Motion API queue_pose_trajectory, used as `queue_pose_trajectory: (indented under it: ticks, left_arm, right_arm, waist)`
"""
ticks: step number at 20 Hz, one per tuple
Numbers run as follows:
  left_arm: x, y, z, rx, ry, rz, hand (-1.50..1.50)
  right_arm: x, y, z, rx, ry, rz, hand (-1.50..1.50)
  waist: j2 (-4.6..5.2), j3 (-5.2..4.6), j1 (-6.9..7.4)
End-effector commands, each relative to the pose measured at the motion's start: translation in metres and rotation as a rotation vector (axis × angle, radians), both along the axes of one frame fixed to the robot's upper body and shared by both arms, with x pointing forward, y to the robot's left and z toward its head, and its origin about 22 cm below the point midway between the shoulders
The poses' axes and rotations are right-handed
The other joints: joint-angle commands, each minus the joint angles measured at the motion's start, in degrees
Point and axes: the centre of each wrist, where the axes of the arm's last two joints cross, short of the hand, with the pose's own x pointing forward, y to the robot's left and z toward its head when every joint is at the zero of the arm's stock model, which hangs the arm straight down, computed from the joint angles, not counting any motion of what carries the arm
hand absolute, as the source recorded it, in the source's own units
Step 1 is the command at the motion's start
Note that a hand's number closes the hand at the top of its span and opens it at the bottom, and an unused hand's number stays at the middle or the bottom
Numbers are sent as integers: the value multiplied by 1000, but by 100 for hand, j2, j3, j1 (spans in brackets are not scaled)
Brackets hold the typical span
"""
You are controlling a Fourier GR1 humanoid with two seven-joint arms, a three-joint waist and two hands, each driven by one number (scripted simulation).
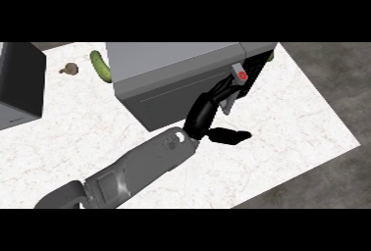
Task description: Pick up the milk, place it into the microwave and close the microwave
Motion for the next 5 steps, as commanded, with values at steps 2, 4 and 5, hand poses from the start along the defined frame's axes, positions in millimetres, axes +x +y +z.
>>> queue_pose_trajectory:
  ticks: [2, 4, 5]
  left_arm:
    - [40, 31, 9, 119, 52, 265, -150]
    - [42, 25, 16, 125, 45, 270, -150]
    - [41, 26, 13, 135, 46, 278, -150]
  right_arm:
    - [-2, -5, 3, -6, 4, -24, -150]
    - [-3, -3, 2, 0, 15, -24, -150]
    - [-4, -7, 2, -5, 17, -37, -150]
  waist:
    - [37, 5, 146]
    - [38, 2, 209]
    - [47, 1, 185]
